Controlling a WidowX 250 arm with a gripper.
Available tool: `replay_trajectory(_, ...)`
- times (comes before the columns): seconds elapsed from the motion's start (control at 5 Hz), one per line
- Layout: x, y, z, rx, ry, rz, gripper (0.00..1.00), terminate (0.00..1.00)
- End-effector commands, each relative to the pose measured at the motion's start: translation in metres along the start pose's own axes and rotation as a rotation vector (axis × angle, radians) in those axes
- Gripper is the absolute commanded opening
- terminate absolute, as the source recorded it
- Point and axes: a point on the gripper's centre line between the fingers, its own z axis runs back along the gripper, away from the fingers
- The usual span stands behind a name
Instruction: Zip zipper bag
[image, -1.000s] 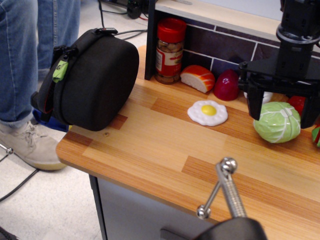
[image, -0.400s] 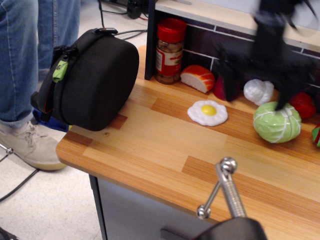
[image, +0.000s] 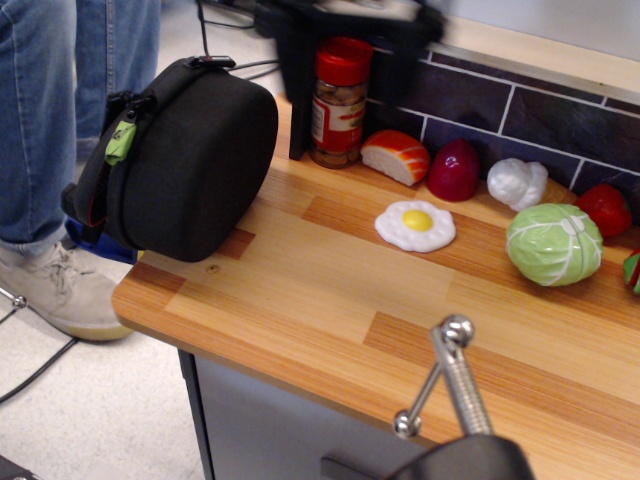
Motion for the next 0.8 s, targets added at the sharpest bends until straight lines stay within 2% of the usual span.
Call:
replay_trajectory(0.0,-0.020,0.067,0.027,-0.007,-0.063,-0.003,1.00,0.00)
replay_trajectory(0.2,-0.026,0.087,0.025,0.025,-0.101,-0.034,1.00,0.00)
replay_trajectory(0.4,-0.020,0.104,0.017,0.071,-0.114,-0.027,1.00,0.00)
replay_trajectory(0.6,-0.017,0.110,0.001,0.076,-0.116,-0.064,1.00,0.00)
